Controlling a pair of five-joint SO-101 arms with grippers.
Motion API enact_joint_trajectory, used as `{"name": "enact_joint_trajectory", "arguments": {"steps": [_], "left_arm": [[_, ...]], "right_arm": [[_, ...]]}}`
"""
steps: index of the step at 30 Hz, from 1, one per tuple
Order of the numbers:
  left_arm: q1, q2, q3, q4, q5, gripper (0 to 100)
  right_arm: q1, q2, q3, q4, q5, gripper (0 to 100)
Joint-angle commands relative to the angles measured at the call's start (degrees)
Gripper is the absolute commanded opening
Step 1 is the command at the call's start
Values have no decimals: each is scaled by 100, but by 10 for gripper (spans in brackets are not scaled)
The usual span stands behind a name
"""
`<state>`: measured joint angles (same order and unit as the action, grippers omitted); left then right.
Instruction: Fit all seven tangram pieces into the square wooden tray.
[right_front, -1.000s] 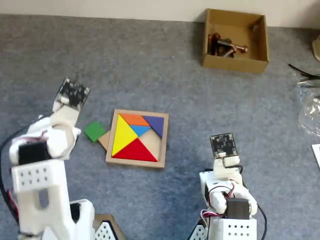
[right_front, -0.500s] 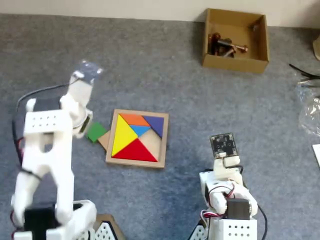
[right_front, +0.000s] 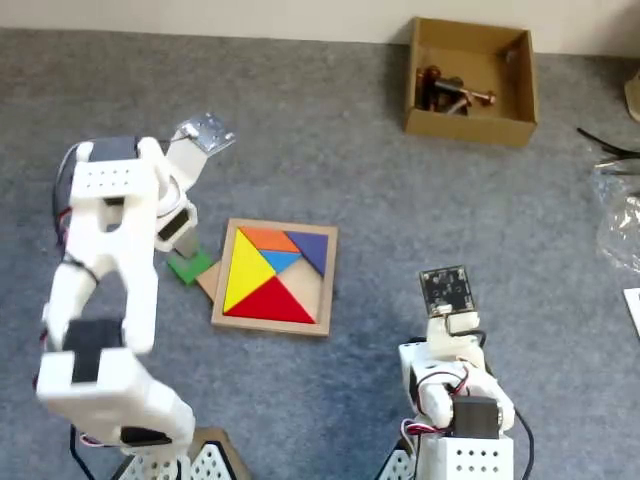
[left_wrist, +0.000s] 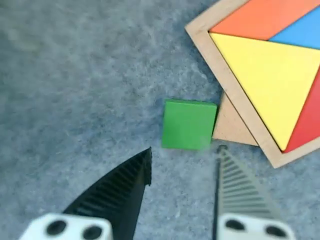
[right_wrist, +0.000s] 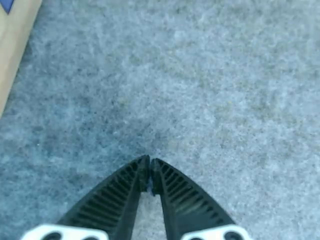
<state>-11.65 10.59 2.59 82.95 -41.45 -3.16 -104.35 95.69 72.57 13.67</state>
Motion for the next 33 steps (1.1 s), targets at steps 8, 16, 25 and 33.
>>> {"name": "enact_joint_trajectory", "arguments": {"steps": [8,16,25,33], "left_arm": [[13,1534,-1543,422,-35,210],[-4,2440,-2378,1160,-651,211],[31,2747,-2413,1512,-677,211],[22,2756,-2404,1503,-668,245]], "right_arm": [[-75,-31,567,-127,-44,5],[-75,-31,567,-127,-44,5],[-75,-31,567,-127,-44,5],[-75,-31,567,-127,-44,5]]}}
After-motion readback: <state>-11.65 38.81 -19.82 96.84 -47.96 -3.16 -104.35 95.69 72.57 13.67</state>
